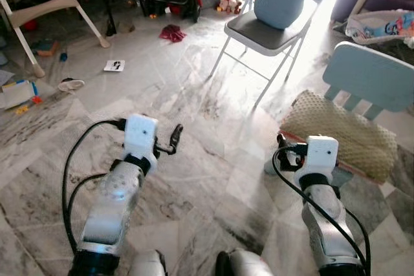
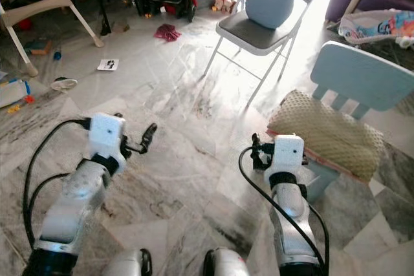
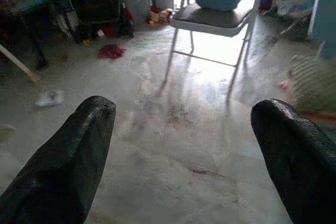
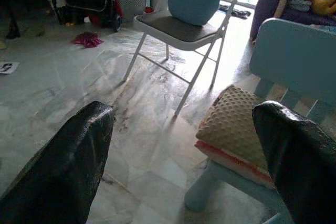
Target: Move the pillow to the sofa
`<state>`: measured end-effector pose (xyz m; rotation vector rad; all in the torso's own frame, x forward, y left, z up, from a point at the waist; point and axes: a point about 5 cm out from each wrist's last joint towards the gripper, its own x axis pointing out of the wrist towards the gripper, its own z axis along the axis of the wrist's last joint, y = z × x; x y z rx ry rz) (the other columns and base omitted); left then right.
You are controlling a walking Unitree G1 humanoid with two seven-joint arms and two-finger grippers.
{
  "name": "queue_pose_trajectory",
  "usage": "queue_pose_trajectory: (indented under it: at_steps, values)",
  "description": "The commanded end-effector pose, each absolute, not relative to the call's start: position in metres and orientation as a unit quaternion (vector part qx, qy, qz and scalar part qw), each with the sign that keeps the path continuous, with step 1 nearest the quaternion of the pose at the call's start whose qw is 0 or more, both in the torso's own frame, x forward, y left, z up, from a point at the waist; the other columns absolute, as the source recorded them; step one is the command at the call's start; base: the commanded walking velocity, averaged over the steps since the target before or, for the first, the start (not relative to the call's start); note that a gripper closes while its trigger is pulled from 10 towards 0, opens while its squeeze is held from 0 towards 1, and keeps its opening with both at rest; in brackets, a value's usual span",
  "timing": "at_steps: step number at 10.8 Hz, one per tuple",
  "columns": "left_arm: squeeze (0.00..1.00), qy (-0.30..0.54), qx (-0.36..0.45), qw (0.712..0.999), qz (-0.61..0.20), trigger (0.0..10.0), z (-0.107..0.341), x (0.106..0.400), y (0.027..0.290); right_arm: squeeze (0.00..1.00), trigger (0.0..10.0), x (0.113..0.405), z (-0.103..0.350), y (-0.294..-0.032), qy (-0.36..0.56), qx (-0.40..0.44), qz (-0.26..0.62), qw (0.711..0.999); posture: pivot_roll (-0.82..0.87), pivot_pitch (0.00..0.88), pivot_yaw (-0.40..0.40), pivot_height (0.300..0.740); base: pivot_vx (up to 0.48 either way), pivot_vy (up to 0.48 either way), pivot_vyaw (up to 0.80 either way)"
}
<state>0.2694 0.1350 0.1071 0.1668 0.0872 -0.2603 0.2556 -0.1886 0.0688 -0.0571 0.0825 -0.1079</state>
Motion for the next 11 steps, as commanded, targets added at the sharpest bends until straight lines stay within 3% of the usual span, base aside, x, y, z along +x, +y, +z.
queue_pose_trajectory:
  at_steps: [1,3,8,11]
  values:
    - [0.00,0.055,0.095,0.988,-0.111,10.0,0.099,0.262,0.144,0.00,10.0,0.248,0.067,-0.192,0.040,-0.025,-0.057,0.997,-0.01,0.035,-0.030,0.740,0.000,0.000,0.00]
    - [0.00,0.077,0.081,0.986,-0.123,10.0,0.087,0.249,0.146,0.00,10.0,0.238,0.057,-0.196,0.059,-0.029,-0.060,0.996,-0.01,0.045,-0.031,0.740,0.000,0.000,-0.71]
    - [0.00,0.074,0.041,0.991,-0.106,10.0,0.082,0.269,0.148,0.00,10.0,0.239,0.049,-0.199,0.081,-0.027,-0.043,0.995,-0.01,0.061,-0.091,0.740,0.000,0.000,-0.80]
    - [0.00,0.075,0.037,0.990,-0.111,10.0,0.081,0.270,0.146,0.00,10.0,0.247,0.053,-0.199,0.071,-0.021,-0.043,0.996,-0.03,0.069,-0.071,0.740,0.000,-0.192,-0.71]
